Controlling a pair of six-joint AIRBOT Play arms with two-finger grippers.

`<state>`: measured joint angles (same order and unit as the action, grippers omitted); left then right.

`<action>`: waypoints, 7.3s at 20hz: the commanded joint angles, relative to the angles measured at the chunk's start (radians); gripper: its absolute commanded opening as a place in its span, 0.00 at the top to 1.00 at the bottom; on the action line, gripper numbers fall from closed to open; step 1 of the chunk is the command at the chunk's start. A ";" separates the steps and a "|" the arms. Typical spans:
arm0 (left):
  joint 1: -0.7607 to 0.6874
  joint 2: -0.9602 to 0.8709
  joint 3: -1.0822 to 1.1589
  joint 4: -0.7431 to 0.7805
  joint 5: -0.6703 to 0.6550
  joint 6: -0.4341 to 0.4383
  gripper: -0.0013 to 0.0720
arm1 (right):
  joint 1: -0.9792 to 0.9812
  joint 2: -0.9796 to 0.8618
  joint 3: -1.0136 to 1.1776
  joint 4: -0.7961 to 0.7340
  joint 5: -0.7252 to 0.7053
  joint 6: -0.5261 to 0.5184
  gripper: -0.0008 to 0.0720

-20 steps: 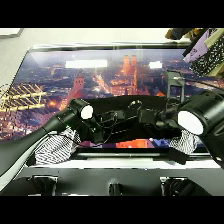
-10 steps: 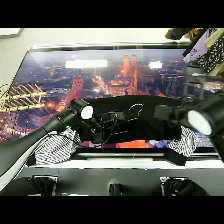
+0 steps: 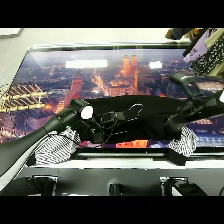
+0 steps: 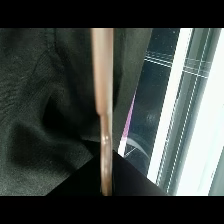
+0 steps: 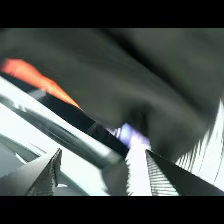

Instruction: Fold the clothes and pants, and hang the long-sleeved shirts on hangers.

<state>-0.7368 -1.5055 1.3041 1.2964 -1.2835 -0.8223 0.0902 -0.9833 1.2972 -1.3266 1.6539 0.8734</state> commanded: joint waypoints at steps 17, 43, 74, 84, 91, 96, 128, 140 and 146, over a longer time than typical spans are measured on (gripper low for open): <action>0.000 0.000 0.000 0.002 -0.001 -0.009 0.95 | 0.063 -0.305 -0.007 0.275 0.000 -0.654 0.94; 0.036 0.312 -0.423 -0.243 0.573 -0.892 0.00 | 0.063 -0.153 -0.006 0.165 -0.089 -0.038 0.95; 0.163 0.165 -0.253 -0.249 0.504 -0.936 0.95 | 0.065 -0.055 -0.006 0.255 -0.008 0.022 0.95; 0.245 0.140 -0.198 -0.250 0.494 -0.932 0.96 | 0.065 -0.043 -0.006 0.296 0.025 0.029 0.95; 0.245 0.135 -0.195 -0.250 0.509 -0.932 0.96 | 0.065 -0.045 -0.006 0.293 0.065 0.024 0.95; 0.245 0.135 -0.169 -0.250 0.510 -0.933 0.96 | 0.065 -0.076 -0.010 0.294 0.077 0.024 0.95; 0.255 0.159 -0.077 -0.124 0.386 -0.906 0.95 | 0.247 -0.148 -0.024 0.040 0.180 0.253 0.95; 0.251 0.238 0.216 -0.144 0.108 -0.907 0.95 | 0.400 -0.311 -0.024 0.126 -0.167 0.219 0.95; 0.174 0.297 -0.040 -0.145 0.085 -0.906 0.96 | 0.434 -0.313 0.008 0.118 -0.227 0.219 0.95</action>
<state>-0.5316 -1.2427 1.3880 1.1526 -1.2221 -1.7283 0.5095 -1.2903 1.2846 -1.2095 1.4479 1.0943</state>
